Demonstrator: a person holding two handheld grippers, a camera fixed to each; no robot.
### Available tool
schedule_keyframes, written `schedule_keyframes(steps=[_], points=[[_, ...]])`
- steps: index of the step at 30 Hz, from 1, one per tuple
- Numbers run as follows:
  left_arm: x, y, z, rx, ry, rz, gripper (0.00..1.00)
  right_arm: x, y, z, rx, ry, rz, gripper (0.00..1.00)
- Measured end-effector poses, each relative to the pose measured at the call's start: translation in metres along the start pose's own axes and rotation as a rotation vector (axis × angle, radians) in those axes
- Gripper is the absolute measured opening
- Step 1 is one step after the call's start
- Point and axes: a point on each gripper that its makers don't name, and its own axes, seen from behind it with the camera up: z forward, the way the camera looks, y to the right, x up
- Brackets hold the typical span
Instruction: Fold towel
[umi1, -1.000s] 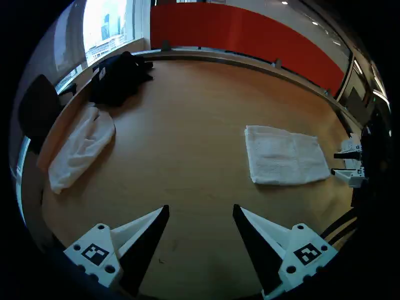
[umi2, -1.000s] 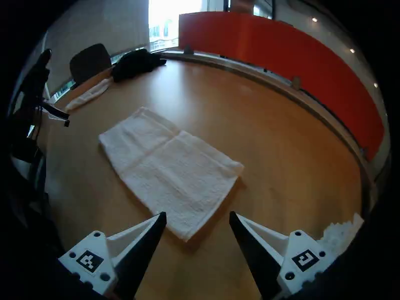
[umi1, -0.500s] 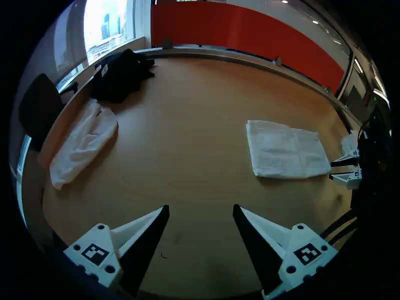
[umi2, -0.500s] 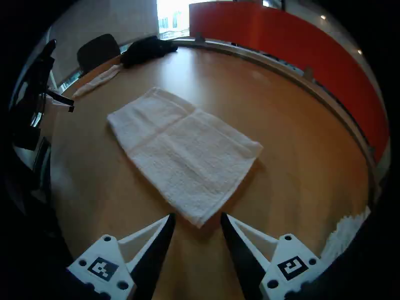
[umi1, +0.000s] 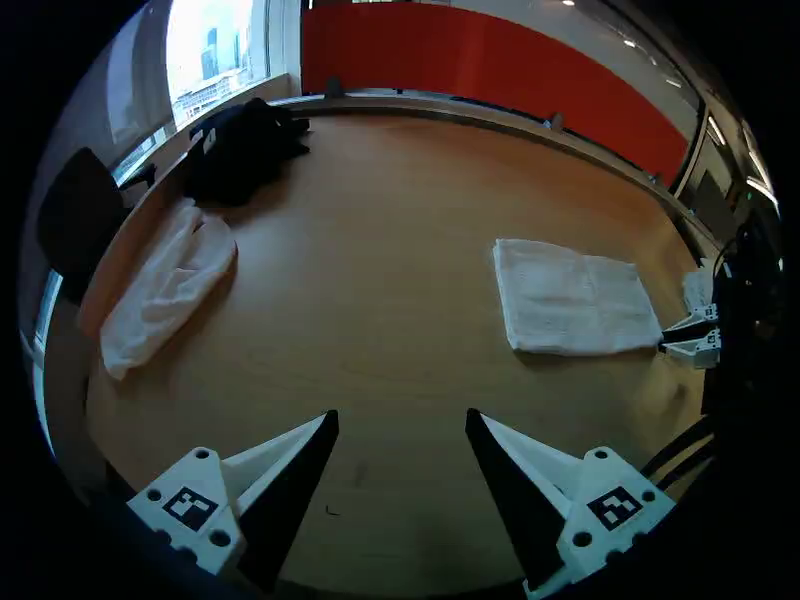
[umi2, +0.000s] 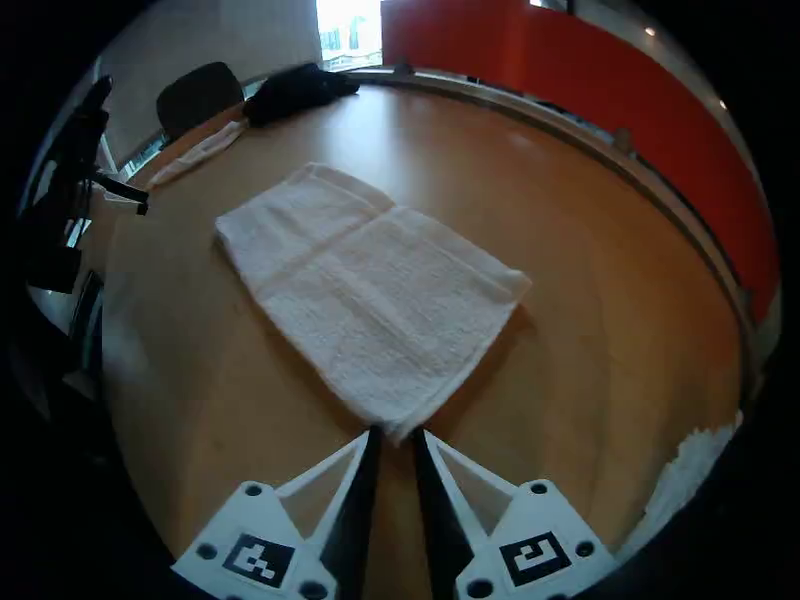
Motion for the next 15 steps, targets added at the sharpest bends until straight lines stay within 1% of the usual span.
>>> schedule_keyframes(steps=[8, 15], points=[[0.001, 0.003, 0.002, -0.004, 0.000, 0.004, 0.94, 0.004, -0.002, 0.003, 0.004, 0.009, 0.003, 0.04], [0.003, 0.003, 0.003, -0.005, 0.001, 0.008, 0.95, 0.021, 0.000, -0.004, -0.025, 0.049, 0.001, 0.04]])
